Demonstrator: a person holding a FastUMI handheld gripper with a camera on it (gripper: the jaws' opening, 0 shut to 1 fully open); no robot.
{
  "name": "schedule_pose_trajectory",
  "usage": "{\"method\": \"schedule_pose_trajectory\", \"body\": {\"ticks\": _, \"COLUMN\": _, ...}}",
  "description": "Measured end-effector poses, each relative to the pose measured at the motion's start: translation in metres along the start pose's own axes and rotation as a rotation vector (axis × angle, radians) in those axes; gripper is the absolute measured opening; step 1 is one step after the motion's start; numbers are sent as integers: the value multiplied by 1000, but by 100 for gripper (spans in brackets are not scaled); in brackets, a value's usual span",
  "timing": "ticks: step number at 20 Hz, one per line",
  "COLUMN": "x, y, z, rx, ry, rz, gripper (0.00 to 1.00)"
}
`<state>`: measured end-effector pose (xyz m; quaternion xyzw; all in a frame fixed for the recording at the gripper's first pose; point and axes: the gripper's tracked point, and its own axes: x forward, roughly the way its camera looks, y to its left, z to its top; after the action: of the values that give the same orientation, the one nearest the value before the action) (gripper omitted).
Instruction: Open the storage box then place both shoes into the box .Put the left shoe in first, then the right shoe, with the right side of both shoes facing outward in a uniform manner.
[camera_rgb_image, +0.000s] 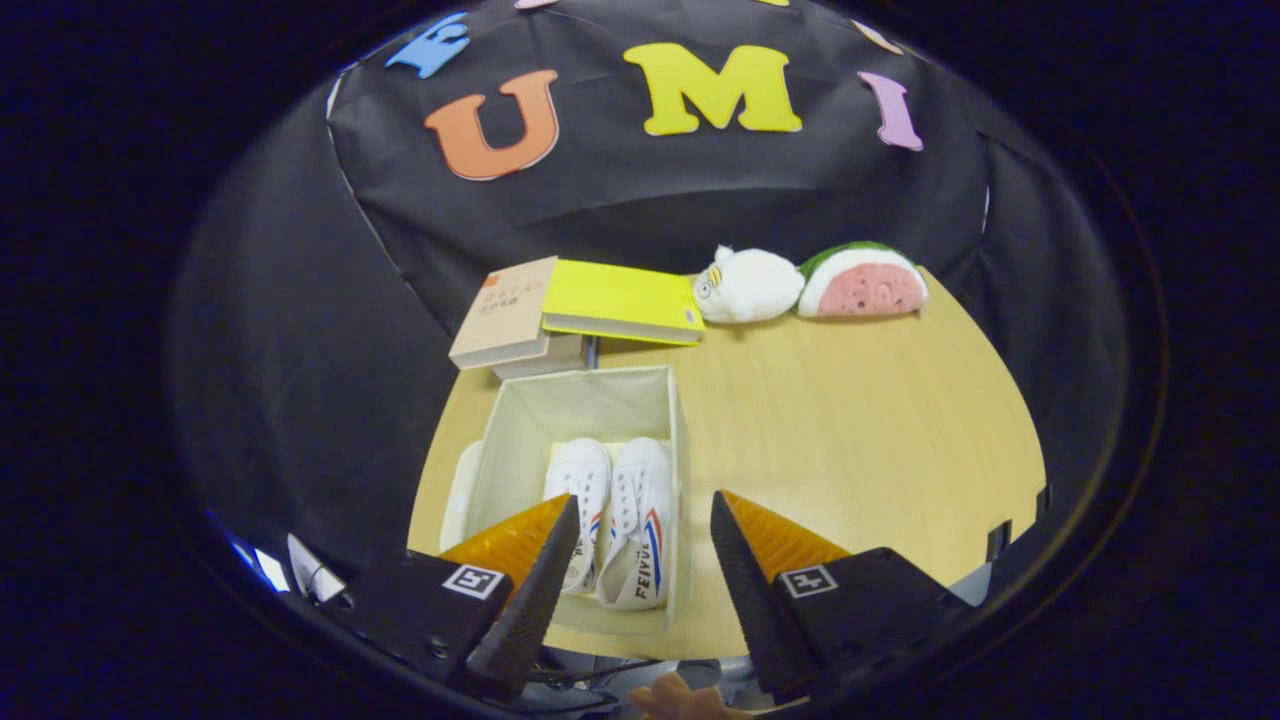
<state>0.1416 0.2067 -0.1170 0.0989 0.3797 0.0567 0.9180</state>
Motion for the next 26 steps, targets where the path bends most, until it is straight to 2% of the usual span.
{"method": "schedule_pose_trajectory", "body": {"ticks": 3, "x": -33, "y": -17, "z": 14, "rx": -36, "ry": -100, "rz": -22, "gripper": 96}}
{"method": "schedule_pose_trajectory", "body": {"ticks": 8, "x": -93, "y": -52, "z": 35, "rx": -84, "ry": -288, "rz": -37, "gripper": 96}}
{"method": "schedule_pose_trajectory", "body": {"ticks": 13, "x": -155, "y": -105, "z": 40, "rx": -106, "ry": -413, "rz": -78, "gripper": 96}}
{"method": "schedule_pose_trajectory", "body": {"ticks": 17, "x": -205, "y": -141, "z": 27, "rx": -180, "ry": -564, "rz": -154, "gripper": 98}}
{"method": "schedule_pose_trajectory", "body": {"ticks": 21, "x": -246, "y": -149, "z": 15, "rx": -274, "ry": -750, "rz": -164, "gripper": 99}}
{"method": "schedule_pose_trajectory", "body": {"ticks": 23, "x": -255, "y": -154, "z": -1, "rx": -299, "ry": -754, "rz": -160, "gripper": 99}}
{"method": "schedule_pose_trajectory", "body": {"ticks": 26, "x": -256, "y": -162, "z": -20, "rx": -209, "ry": -700, "rz": -139, "gripper": 100}}
